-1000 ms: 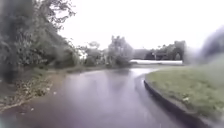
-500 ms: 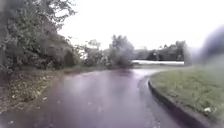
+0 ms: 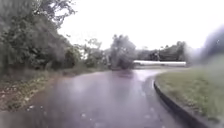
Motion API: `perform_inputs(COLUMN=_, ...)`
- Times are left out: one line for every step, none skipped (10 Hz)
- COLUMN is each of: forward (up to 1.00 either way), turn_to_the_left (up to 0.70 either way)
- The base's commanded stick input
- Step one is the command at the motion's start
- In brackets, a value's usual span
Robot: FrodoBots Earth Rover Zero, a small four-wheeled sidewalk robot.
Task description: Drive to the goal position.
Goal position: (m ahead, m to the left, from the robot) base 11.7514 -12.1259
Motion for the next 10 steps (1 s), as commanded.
perform_inputs(forward=0.7, turn_to_the_left=0.0)
perform_inputs(forward=0.7, turn_to_the_left=0.0)
perform_inputs(forward=0.7, turn_to_the_left=0.0)
perform_inputs(forward=0.7, turn_to_the_left=0.0)
perform_inputs(forward=0.7, turn_to_the_left=0.0)
perform_inputs(forward=0.7, turn_to_the_left=0.0)
perform_inputs(forward=0.7, turn_to_the_left=0.0)
perform_inputs(forward=0.7, turn_to_the_left=0.0)
perform_inputs(forward=0.7, turn_to_the_left=0.0)
perform_inputs(forward=0.7, turn_to_the_left=0.0)
